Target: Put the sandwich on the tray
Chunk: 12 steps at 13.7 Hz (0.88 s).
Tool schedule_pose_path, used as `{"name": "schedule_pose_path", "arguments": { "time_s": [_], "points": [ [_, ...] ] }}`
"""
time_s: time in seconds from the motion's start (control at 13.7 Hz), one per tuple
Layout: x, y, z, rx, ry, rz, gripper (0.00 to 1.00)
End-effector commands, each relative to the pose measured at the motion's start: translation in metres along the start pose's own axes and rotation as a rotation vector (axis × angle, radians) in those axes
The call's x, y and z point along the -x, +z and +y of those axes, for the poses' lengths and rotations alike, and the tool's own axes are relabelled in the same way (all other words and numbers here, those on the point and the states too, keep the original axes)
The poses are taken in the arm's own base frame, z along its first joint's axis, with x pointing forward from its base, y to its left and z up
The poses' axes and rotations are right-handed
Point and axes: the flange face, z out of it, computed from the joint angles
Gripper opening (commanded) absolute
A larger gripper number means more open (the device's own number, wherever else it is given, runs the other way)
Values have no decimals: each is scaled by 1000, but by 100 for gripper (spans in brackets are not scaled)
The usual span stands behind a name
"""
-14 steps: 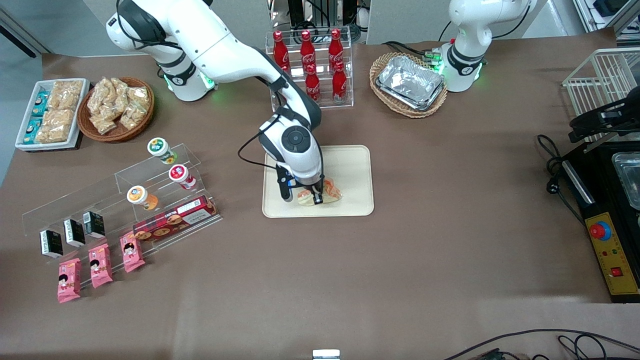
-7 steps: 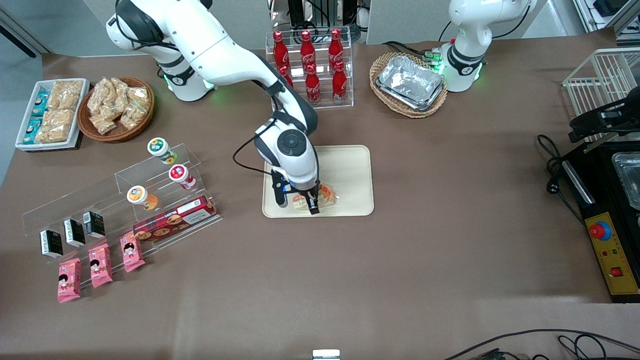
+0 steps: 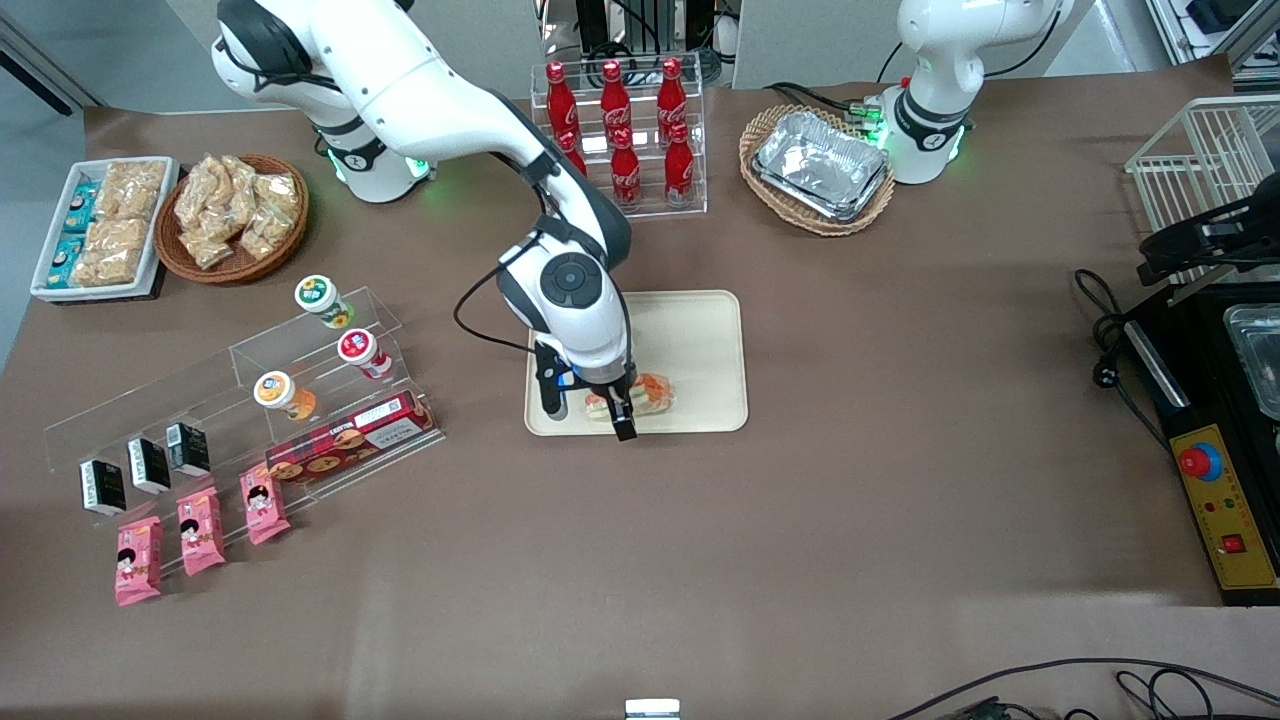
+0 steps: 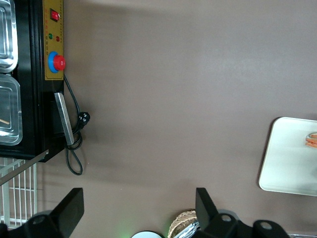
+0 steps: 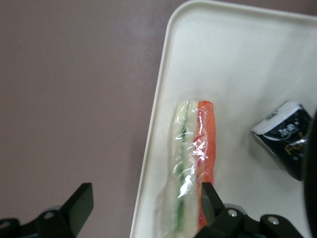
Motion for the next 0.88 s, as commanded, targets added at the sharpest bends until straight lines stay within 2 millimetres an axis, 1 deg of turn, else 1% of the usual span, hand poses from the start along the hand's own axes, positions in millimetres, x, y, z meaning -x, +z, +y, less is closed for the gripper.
{"name": "schedule_pose_path", "arguments": {
  "time_s": [0.0,0.07,0.15,0.22,0.29,0.37,0.51,0.58,0.66,0.73,0.8],
  "points": [
    [-7,-78,-12,14,-35,-24,98],
    [-9,-99,-18,32,-49,-40,100],
    [-15,-123,-28,50,-56,-54,100],
    [-19,-142,-35,69,-69,-61,100],
    [-23,-167,-41,76,-94,-70,100],
    [-25,-189,-41,67,-155,-72,100],
    [-34,-239,-40,11,-298,-85,100],
    [-42,-263,-38,-4,-383,-83,100],
    [-62,-285,-38,-4,-455,-80,100],
    [-91,-307,-42,-8,-530,-81,100],
    [-120,-317,-45,0,-622,-74,100]
  ]
}}
